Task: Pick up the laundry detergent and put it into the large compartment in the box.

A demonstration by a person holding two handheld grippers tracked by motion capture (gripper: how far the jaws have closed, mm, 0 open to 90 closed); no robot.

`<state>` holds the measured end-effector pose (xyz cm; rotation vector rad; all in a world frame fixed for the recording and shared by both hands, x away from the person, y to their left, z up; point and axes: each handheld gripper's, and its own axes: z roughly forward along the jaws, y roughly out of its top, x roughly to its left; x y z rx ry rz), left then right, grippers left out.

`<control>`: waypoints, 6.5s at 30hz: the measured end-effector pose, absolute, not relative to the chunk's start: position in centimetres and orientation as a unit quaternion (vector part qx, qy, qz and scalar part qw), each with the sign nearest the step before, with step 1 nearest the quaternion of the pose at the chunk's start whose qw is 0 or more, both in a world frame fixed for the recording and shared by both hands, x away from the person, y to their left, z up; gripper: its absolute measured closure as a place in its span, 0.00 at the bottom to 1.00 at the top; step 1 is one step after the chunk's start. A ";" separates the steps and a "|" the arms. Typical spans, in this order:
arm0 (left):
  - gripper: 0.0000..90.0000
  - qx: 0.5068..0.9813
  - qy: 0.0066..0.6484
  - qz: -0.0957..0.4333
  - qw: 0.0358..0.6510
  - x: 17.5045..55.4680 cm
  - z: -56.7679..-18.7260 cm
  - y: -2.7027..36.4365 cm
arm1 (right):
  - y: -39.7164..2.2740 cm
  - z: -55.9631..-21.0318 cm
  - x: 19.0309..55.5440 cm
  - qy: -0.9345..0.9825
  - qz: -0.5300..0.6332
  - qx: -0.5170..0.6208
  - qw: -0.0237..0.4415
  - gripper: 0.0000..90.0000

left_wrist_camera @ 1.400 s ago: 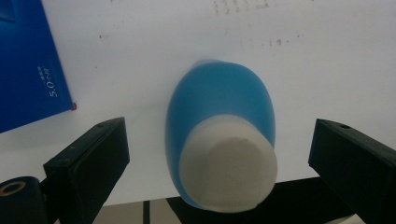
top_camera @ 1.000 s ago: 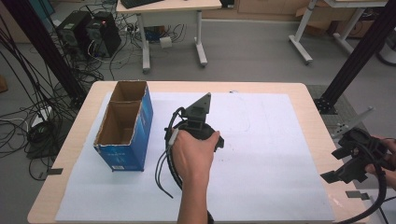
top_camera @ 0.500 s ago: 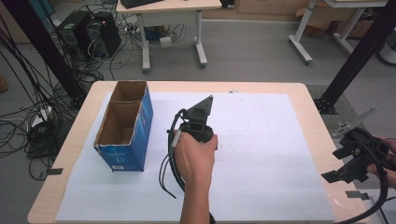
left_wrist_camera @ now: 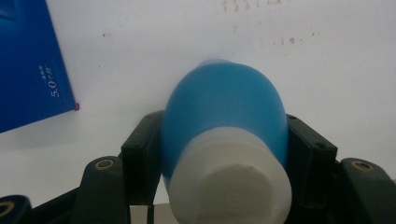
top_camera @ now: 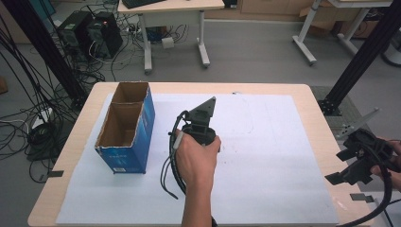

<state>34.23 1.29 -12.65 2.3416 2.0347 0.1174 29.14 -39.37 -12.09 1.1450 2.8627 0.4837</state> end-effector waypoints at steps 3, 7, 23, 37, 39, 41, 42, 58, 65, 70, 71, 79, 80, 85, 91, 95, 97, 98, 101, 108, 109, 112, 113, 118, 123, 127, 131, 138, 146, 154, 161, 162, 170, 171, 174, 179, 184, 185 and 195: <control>0.43 0.753 0.657 0.035 0.021 34.2 -12.4 1.5 | -39.5 -12.0 29.1 0.917 0.157 0.367 0.011 0.07; 0.43 0.753 0.657 0.035 0.023 34.2 -11.5 1.6 | -39.5 -12.0 29.2 0.916 0.157 0.368 0.010 0.07; 0.43 0.750 0.657 0.052 0.048 33.8 -3.8 3.3 | -38.5 -11.4 30.0 0.918 0.151 0.367 0.009 0.07; 0.43 0.732 0.674 0.067 0.073 34.4 2.3 7.4 | -37.3 -10.3 31.4 0.918 0.142 0.370 0.014 0.07; 0.43 0.729 0.677 0.070 0.074 34.6 3.2 8.1 | -37.0 -10.2 31.7 0.919 0.141 0.368 0.014 0.07; 0.43 0.725 0.681 0.075 0.072 34.7 3.8 8.5 | -36.8 -10.1 32.0 0.919 0.142 0.366 0.014 0.07; 0.43 0.722 0.684 0.081 0.069 34.9 4.5 8.9 | -36.6 -10.1 32.2 0.919 0.143 0.367 0.012 0.07; 0.43 0.693 0.710 0.105 0.069 36.1 8.6 13.5 | -35.1 -9.8 34.0 0.921 0.129 0.366 0.008 0.07; 0.43 0.688 0.714 0.106 0.078 37.0 9.4 15.5 | -34.3 -9.8 34.6 0.923 0.121 0.366 0.006 0.07; 0.43 0.678 0.722 0.111 0.080 37.7 9.6 16.6 | -34.2 -9.7 34.8 0.923 0.118 0.367 0.007 0.07; 0.43 0.677 0.723 0.113 0.078 38.0 9.5 17.0 | -34.1 -9.8 35.0 0.923 0.116 0.367 0.005 0.07; 0.43 0.672 0.727 0.113 0.079 38.7 8.9 18.8 | -33.6 -10.0 35.7 0.923 0.113 0.367 0.002 0.07; 0.43 0.671 0.728 0.113 0.080 38.7 8.8 19.2 | -33.6 -9.9 35.8 0.923 0.112 0.368 0.002 0.07; 0.43 0.666 0.733 0.116 0.075 38.9 8.0 20.3 | -33.4 -10.1 36.2 0.924 0.111 0.367 0.000 0.07; 0.43 0.666 0.734 0.110 0.075 39.0 6.6 21.6 | -33.1 -10.1 36.4 0.923 0.111 0.368 -0.001 0.07; 0.43 0.664 0.736 0.109 0.071 39.0 5.6 22.0 | -33.0 -10.1 36.4 0.923 0.111 0.369 -0.002 0.07; 0.43 0.666 0.735 0.109 0.068 39.1 5.0 22.1 | -32.9 -10.2 36.4 0.923 0.111 0.368 -0.002 0.07; 0.43 0.667 0.734 0.107 0.067 39.1 4.7 22.1 | -32.9 -10.2 36.4 0.924 0.110 0.366 -0.001 0.07; 0.43 0.669 0.734 0.102 0.067 39.2 3.8 22.4 | -32.8 -10.1 36.4 0.923 0.112 0.367 -0.001 0.07; 0.43 0.673 0.730 0.099 0.059 39.6 1.9 22.2 | -32.7 -10.2 36.4 0.923 0.112 0.367 -0.003 0.07; 0.43 0.675 0.729 0.097 0.054 39.8 1.5 22.1 | -32.7 -10.2 36.4 0.923 0.113 0.367 -0.002 0.07; 0.43 0.677 0.728 0.097 0.051 39.9 0.7 22.0 | -32.7 -10.2 36.4 0.924 0.114 0.366 -0.003 0.07; 0.43 0.678 0.727 0.096 0.050 39.9 0.5 22.0 | -32.7 -10.2 36.4 0.923 0.113 0.367 -0.004 0.07; 0.43 0.678 0.727 0.091 0.050 40.0 -0.7 22.2 | -32.6 -10.1 36.4 0.924 0.112 0.366 -0.003 0.07; 0.43 0.680 0.727 0.088 0.046 40.2 -1.9 22.0 | -32.5 -10.2 36.5 0.925 0.114 0.363 -0.005 0.07; 0.43 0.681 0.726 0.083 0.045 40.4 -3.0 22.0 | -32.5 -10.2 36.5 0.924 0.114 0.364 -0.005 0.07; 0.43 0.684 0.724 0.080 0.042 40.6 -4.0 22.0 | -32.6 -10.2 36.5 0.925 0.114 0.364 -0.006 0.07; 0.43 0.687 0.722 0.078 0.034 40.9 -5.7 21.8 | -32.6 -10.3 36.6 0.925 0.116 0.362 -0.009 0.07; 0.43 0.686 0.723 0.077 0.035 40.8 -7.4 21.9 | -32.5 -10.4 36.7 0.926 0.116 0.360 -0.010 0.07; 0.43 0.684 0.725 0.077 0.036 40.9 -8.7 21.8 | -32.4 -10.5 36.7 0.926 0.115 0.360 -0.011 0.07; 0.43 0.683 0.725 0.079 0.024 41.1 -9.8 21.6 | -32.6 -10.6 36.8 0.926 0.116 0.360 -0.012 0.07; 0.43 0.682 0.726 0.079 0.024 41.1 -9.9 21.6 | -32.5 -10.6 36.8 0.926 0.115 0.360 -0.012 0.07; 0.43 0.682 0.727 0.077 0.028 41.0 -10.6 21.6 | -32.4 -10.9 36.9 0.926 0.115 0.360 -0.015 0.07; 0.43 0.682 0.727 0.077 0.028 41.0 -10.7 21.6 | -32.4 -10.9 36.9 0.926 0.115 0.360 -0.015 0.07; 0.43 0.683 0.726 0.075 0.027 41.1 -11.1 21.7 | -32.5 -10.9 36.9 0.926 0.115 0.360 -0.015 0.07; 0.43 0.682 0.727 0.072 0.026 41.2 -11.7 21.7 | -32.5 -10.9 36.9 0.925 0.113 0.363 -0.015 0.07; 0.43 0.682 0.727 0.072 0.026 41.3 -12.3 21.8 | -32.5 -11.0 37.0 0.925 0.114 0.362 -0.016 0.07; 0.43 0.683 0.726 0.072 0.026 41.3 -12.3 21.8 | -32.4 -11.0 37.1 0.925 0.113 0.362 -0.017 0.07; 0.42 0.681 0.729 0.069 0.026 41.4 -12.4 22.0 | -32.1 -11.3 37.4 0.927 0.112 0.357 -0.020 0.07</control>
